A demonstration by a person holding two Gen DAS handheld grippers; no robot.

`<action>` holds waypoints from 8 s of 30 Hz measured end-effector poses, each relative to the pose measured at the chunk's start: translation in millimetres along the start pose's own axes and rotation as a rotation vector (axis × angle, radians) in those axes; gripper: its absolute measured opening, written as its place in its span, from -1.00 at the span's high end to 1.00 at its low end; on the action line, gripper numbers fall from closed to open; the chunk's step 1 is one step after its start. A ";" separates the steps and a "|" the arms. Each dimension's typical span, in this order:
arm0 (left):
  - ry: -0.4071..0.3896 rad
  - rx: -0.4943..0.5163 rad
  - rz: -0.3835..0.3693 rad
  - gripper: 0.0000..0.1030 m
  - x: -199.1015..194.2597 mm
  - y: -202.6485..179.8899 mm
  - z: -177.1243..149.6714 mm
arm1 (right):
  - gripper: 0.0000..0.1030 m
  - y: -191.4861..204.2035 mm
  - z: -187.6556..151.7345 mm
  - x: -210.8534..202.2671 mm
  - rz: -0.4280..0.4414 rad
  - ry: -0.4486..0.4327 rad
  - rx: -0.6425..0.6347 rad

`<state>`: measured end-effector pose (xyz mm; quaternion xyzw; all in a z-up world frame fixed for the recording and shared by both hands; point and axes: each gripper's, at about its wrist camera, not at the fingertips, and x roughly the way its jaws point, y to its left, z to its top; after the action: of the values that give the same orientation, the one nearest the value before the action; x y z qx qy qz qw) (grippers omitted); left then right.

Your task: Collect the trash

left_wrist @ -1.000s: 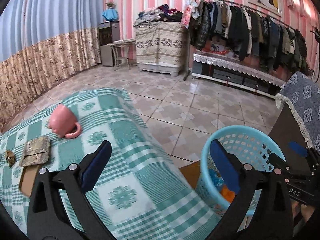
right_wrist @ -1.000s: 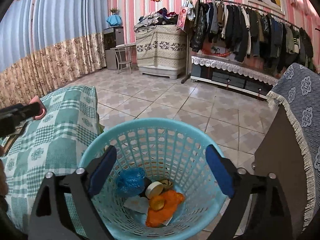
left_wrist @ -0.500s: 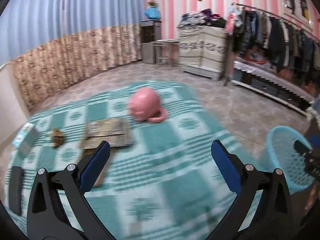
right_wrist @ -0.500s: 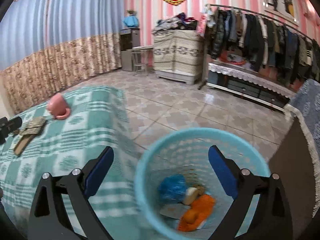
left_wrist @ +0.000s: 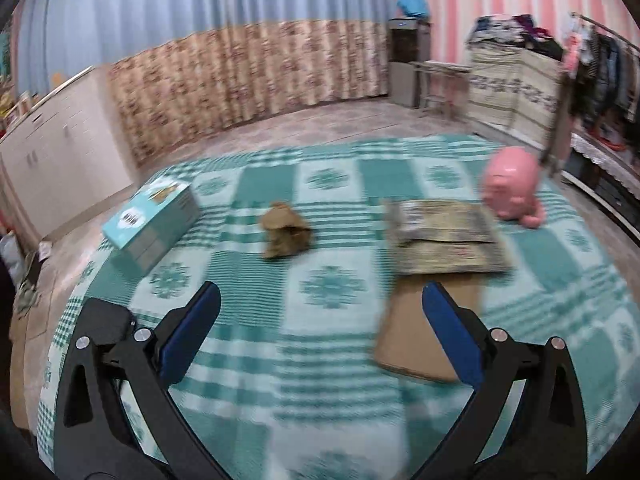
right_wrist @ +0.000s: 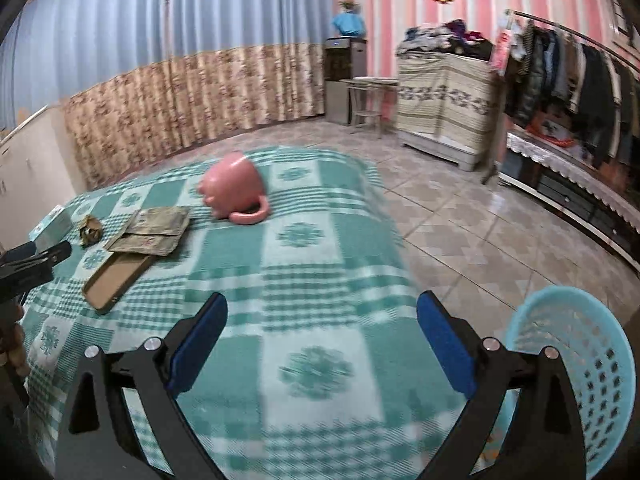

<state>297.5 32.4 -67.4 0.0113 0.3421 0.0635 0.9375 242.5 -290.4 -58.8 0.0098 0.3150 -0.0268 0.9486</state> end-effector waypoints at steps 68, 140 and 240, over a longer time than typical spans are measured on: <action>0.044 -0.126 0.063 0.12 -32.7 72.4 -6.6 | 0.94 125.0 65.5 18.9 0.242 0.011 -0.264; -0.110 0.391 -0.548 -0.89 -150.6 -343.3 -13.5 | -0.46 -254.7 -84.4 -60.9 -0.321 0.067 0.290; -0.296 0.005 -0.151 -0.90 -250.8 -15.6 -112.6 | -0.91 29.6 -86.5 -210.7 -0.155 -0.232 -0.007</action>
<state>36.8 -17.3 5.9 -0.0030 0.2003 -0.0105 0.9797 23.9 -248.4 -2.0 -0.0210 0.2033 -0.0997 0.9738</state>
